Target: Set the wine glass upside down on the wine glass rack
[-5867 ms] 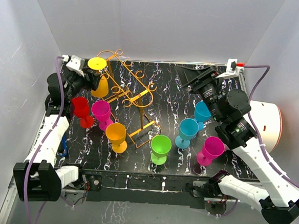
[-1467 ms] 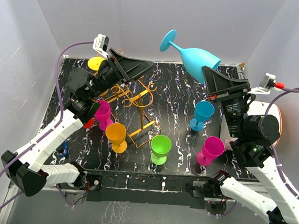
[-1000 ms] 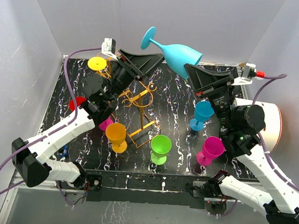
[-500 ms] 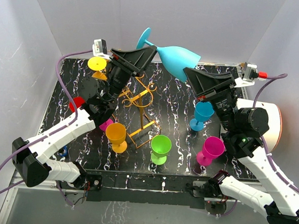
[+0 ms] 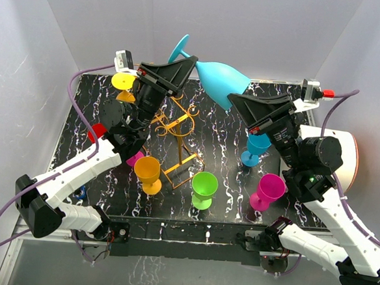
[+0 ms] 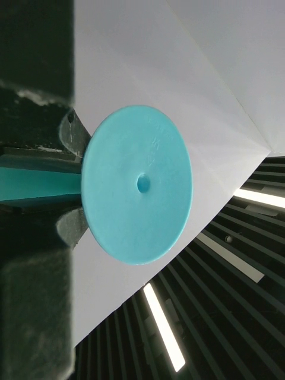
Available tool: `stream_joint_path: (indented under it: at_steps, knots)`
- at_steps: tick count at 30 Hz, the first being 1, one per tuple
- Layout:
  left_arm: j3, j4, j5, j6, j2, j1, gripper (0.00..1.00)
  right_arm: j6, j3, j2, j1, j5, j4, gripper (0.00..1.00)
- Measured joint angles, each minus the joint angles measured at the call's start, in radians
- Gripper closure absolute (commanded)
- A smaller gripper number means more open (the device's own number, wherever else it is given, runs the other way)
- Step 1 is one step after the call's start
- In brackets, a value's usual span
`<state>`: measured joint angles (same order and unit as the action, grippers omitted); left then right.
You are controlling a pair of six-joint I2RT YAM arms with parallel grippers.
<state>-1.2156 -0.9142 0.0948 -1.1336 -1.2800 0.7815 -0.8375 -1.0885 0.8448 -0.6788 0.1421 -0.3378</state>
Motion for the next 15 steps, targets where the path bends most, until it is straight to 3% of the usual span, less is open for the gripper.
stream_joint_path:
  at_steps: [5,15]
  knots:
    - [-0.018,-0.007,0.003,0.0,-0.008,0.001,0.8,-0.003,0.0,0.001,0.0,0.02,0.005,1.0]
    - [-0.049,-0.022,0.003,0.034,-0.032,0.002,1.0,-0.003,0.0,0.014,0.0,0.06,-0.005,1.0]
